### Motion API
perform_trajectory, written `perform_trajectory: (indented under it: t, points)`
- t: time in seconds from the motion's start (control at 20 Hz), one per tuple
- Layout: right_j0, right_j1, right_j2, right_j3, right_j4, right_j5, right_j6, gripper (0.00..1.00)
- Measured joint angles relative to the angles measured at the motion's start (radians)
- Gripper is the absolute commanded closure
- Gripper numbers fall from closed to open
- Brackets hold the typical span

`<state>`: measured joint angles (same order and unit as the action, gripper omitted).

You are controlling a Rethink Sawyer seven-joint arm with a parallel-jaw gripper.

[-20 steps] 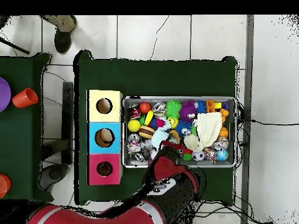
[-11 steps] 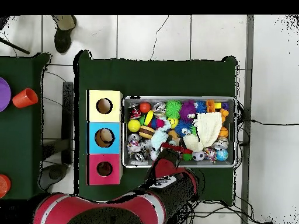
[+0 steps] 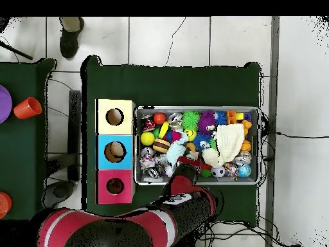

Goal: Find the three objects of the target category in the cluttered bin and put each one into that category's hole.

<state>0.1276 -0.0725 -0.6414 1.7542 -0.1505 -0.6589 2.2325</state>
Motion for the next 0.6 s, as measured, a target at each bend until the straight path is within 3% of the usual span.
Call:
perform_trajectory:
  t: [0.6]
  points:
    - [0.023,0.032,-0.023,0.0,0.042,-0.033,0.0,0.0]
